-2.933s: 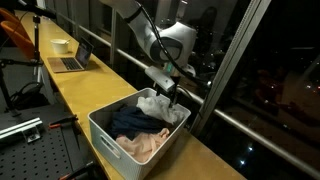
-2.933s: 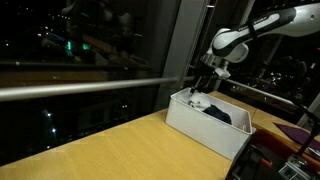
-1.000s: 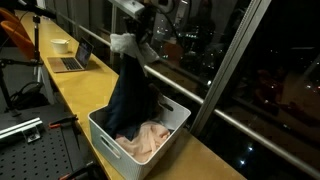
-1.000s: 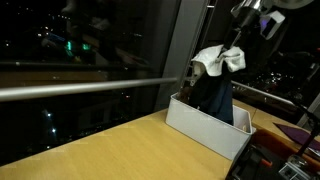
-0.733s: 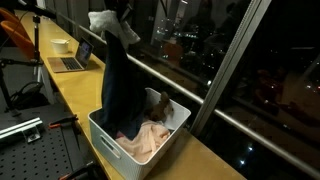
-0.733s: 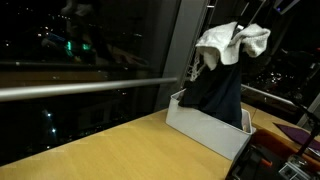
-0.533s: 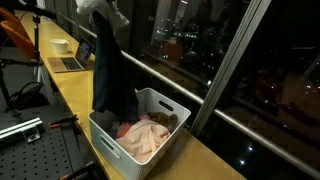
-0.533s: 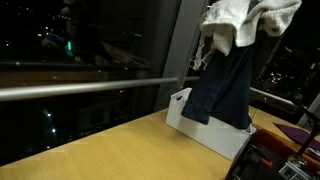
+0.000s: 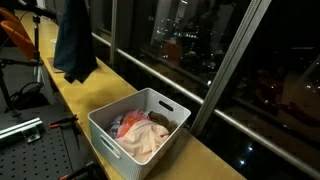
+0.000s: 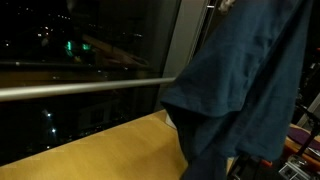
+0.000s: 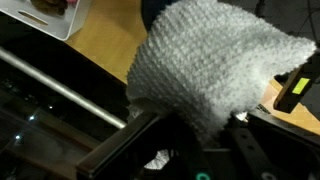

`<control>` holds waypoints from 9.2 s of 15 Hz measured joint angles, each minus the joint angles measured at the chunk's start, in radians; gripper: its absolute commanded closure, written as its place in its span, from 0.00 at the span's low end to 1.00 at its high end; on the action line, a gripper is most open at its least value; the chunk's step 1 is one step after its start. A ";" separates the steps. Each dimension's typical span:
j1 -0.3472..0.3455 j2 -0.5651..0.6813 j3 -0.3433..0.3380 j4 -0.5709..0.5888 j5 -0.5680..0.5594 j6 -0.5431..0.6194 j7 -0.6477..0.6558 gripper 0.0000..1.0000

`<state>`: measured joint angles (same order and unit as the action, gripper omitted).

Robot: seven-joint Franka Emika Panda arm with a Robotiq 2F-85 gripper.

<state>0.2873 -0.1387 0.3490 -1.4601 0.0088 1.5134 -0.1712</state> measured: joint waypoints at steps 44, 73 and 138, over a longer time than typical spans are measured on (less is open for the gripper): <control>-0.207 0.221 -0.212 -0.212 0.038 0.332 -0.253 0.00; -0.413 0.756 -0.357 -0.528 -0.084 1.059 -0.313 0.48; -0.131 0.166 -0.164 -0.322 0.048 0.449 -0.093 0.00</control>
<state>0.1565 0.0271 0.1849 -1.7817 0.0571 1.9628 -0.2645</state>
